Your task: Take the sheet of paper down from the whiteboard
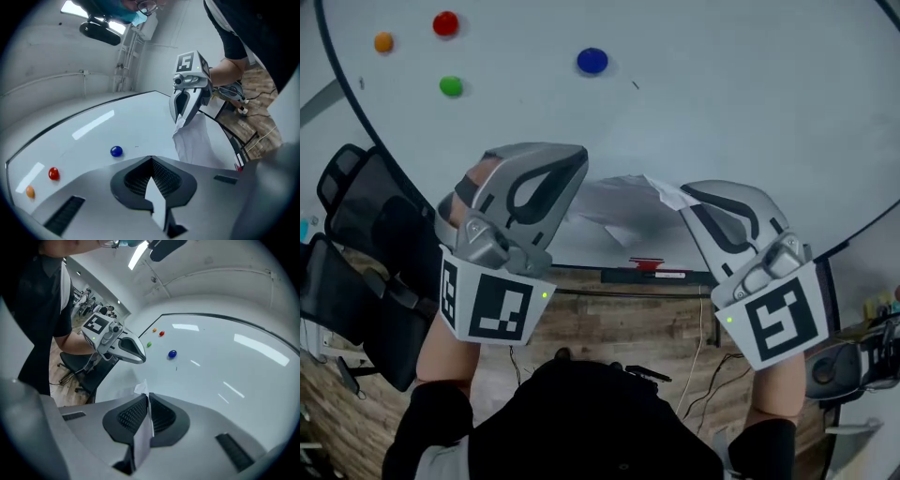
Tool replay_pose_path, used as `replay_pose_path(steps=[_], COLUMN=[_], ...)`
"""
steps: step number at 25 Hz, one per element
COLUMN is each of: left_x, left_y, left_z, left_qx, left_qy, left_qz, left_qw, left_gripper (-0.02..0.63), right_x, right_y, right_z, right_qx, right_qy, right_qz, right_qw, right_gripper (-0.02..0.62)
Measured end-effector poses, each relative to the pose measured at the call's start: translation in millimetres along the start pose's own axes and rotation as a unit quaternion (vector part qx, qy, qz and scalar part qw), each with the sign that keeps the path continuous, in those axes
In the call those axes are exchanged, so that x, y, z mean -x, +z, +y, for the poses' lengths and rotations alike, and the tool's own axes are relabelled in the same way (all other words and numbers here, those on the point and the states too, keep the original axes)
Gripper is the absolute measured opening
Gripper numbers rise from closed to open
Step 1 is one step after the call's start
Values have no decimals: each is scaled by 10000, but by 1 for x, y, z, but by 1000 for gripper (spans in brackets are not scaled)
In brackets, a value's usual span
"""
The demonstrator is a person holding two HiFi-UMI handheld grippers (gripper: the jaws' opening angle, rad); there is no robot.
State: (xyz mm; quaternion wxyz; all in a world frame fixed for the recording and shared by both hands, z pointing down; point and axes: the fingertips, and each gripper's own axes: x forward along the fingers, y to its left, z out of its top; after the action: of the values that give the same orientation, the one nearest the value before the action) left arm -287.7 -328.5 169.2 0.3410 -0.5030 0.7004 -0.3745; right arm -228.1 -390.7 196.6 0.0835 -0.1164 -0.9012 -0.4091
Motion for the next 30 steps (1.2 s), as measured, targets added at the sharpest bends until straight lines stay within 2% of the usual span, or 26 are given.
replay_pose_path(steps=[5,8,14,16,19,22,27,30], left_x=[0,-2,0,1,8,18,36,47], left_y=[-32,-55,-104,-114,-121,-125,-129,-134], left_z=[-47,-73,-147,-177,-221,-257,-310,-341], left_qx=[953,1368,2236,2522,3090,3515,3894,4215], left_qy=[-360,-499,-1068,-1326,-1702,-1912,-2193,-2289], left_qz=[66,32,177,172,65,12,-56,-46], left_qw=[9948,9893,9686,9584,9357,9165,8945,8775], left_gripper=[12,12,12,11,12,12,11,12], right_x=[5,4,8,9,11,14,14,15], right_y=[-32,-61,-114,-135,-176,-213,-264,-295], right_z=[27,52,100,119,148,177,229,265], right_qx=[-1112,-1350,-2200,-2227,-2345,-2811,-3432,-3666], right_qy=[-159,-59,82,145,193,272,448,580], right_qz=[-131,-47,-190,-159,76,177,231,368], right_qw=[9936,9908,9753,9746,9719,9591,9379,9278], right_gripper=[23,23,23,23,23,23,23,23])
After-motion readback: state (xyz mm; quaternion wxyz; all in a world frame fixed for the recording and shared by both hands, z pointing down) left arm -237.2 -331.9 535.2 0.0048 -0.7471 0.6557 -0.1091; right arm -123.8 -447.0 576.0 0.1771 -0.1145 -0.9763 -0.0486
